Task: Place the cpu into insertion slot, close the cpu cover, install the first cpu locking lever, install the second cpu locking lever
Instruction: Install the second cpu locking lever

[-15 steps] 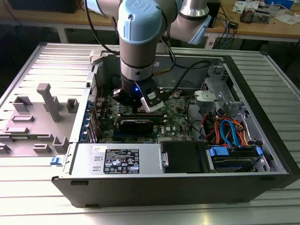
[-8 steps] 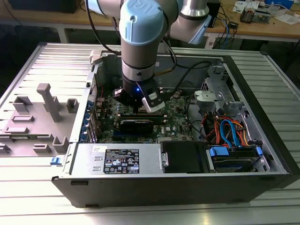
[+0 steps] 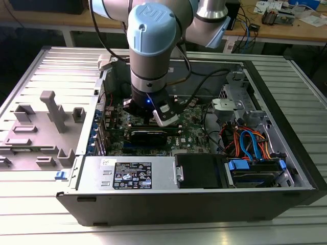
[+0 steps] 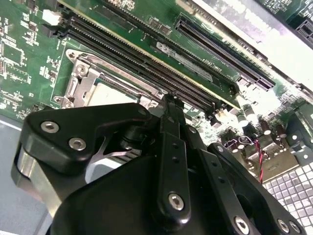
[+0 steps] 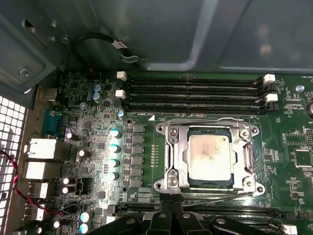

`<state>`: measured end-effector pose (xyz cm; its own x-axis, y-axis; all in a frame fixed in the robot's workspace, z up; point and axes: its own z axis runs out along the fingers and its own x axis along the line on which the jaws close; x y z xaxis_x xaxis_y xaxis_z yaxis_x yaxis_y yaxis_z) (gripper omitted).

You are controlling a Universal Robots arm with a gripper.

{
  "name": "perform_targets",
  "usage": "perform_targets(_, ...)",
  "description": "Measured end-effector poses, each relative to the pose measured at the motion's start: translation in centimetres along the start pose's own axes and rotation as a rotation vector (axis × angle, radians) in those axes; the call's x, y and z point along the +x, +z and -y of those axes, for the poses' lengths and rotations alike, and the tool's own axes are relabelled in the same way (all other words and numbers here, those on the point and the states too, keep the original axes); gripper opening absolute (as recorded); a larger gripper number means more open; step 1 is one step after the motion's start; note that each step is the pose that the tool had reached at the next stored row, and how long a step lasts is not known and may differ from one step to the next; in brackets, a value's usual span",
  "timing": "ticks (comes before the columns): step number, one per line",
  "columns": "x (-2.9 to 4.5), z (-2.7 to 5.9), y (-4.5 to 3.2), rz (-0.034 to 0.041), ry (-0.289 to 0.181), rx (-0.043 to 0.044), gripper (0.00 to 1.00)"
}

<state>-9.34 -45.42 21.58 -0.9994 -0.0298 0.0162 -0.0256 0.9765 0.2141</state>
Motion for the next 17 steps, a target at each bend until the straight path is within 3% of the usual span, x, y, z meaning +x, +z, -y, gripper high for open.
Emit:
perform_targets(5,0.52,0.04,0.26,0.0002,0.0,-0.0058,0.11)
perform_targets(12,0.63,0.17,0.84,0.0011,-0.001,-0.0289,0.11)
perform_targets(17,0.8,0.21,1.07,0.0014,-0.001,-0.0387,0.11)
